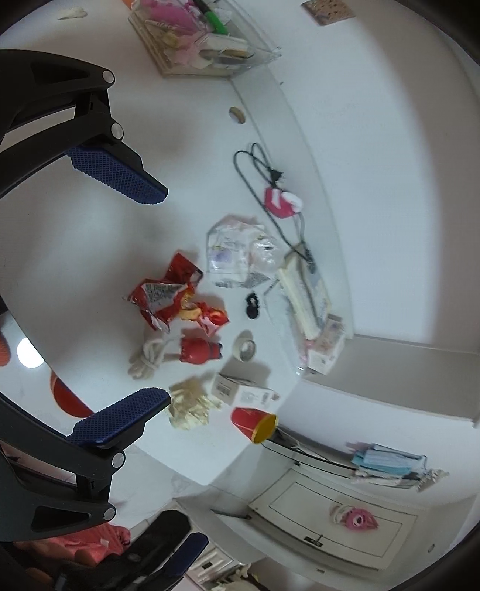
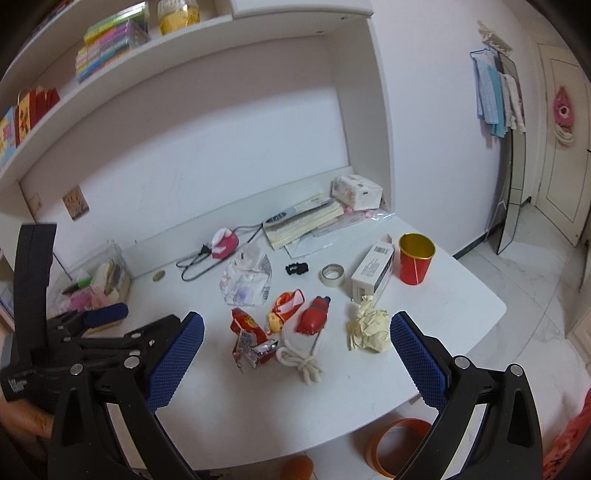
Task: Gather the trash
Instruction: 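Move both tools down toward the red chip bag and white rope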
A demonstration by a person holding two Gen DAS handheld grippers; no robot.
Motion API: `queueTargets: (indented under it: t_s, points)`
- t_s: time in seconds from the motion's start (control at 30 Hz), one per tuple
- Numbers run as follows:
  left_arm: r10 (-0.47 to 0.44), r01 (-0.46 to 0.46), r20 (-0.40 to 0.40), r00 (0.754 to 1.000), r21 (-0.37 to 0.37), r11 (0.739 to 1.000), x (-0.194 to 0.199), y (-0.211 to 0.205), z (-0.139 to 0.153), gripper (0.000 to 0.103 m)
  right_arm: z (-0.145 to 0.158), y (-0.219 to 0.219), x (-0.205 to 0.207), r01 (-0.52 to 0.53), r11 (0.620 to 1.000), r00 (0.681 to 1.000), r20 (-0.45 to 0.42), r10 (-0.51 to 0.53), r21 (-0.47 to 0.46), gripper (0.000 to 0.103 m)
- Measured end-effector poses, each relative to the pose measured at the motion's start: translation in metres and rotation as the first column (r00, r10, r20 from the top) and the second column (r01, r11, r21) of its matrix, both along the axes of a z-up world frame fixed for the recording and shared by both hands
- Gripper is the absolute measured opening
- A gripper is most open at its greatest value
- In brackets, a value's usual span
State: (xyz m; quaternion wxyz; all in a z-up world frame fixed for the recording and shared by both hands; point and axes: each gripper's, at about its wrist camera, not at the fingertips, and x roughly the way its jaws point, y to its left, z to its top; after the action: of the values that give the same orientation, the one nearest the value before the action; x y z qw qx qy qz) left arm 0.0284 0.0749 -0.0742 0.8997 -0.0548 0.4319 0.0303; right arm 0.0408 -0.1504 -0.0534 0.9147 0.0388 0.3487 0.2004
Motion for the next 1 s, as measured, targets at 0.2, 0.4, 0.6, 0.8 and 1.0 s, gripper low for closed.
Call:
queueTargets:
  t_s: [0.2, 0.4, 0.6, 0.8, 1.0]
  points:
    - [0.014, -0.019, -0.099, 0.995, -0.042, 0.999, 0.024, 0.016, -0.030, 0.098, -0.028, 0.012, 0.017, -0.028, 1.000, 0.997, -0.077, 0.028, -0.007, 0.098]
    - [-0.005, -0.015, -0.179, 0.984, -0.108, 0.994, 0.048, 0.018, -0.057, 0.098, -0.061, 0.016, 0.041, -0.037, 0.999, 0.980, -0.197, 0.039, 0.012, 0.092]
    - [-0.010, -0.025, -0.220, 0.976, -0.157, 0.987, 0.074, 0.020, -0.077, 0.098, -0.085, 0.024, 0.053, -0.078, 0.996, 0.971, -0.231, 0.067, -0.036, 0.080]
    - [-0.055, 0.015, -0.277, 0.959, -0.142, 0.990, 0.093, 0.018, -0.099, 0.098, -0.111, 0.037, 0.064, -0.125, 0.990, 0.955, -0.277, 0.103, -0.064, 0.075]
    - [-0.089, 0.049, -0.327, 0.941, -0.129, 0.991, 0.108, 0.017, -0.117, 0.098, -0.140, 0.053, 0.074, -0.195, 0.972, 0.939, -0.310, 0.147, -0.130, 0.067]
